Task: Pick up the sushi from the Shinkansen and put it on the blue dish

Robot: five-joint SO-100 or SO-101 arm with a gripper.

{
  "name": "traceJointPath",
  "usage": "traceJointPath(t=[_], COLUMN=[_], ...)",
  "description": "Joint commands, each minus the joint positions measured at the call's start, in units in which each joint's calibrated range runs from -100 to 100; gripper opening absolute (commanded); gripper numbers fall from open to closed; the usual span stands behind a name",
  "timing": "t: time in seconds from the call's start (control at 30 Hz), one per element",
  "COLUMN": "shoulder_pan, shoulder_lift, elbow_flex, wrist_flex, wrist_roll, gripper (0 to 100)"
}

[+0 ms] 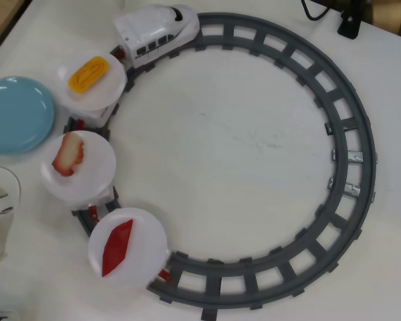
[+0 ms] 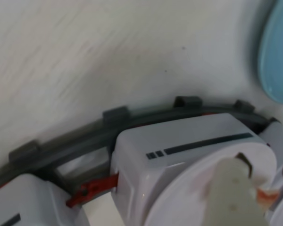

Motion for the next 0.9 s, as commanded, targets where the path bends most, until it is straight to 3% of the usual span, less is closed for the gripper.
traceJointPath(t=[0.0, 0.27, 0.53, 0.87], shoulder_pan=[0.8, 1.1, 9.3, 19.8], shoulder_lift=[6.6, 19.2, 26.8, 34.2], elbow_flex=[-8.2, -23.9, -30.7, -34.7], wrist_flex=[2.1, 12.5, 18.8, 21.0], wrist_roll=[2.3, 8.9, 18.5, 26.1], gripper=[9, 9, 10, 26])
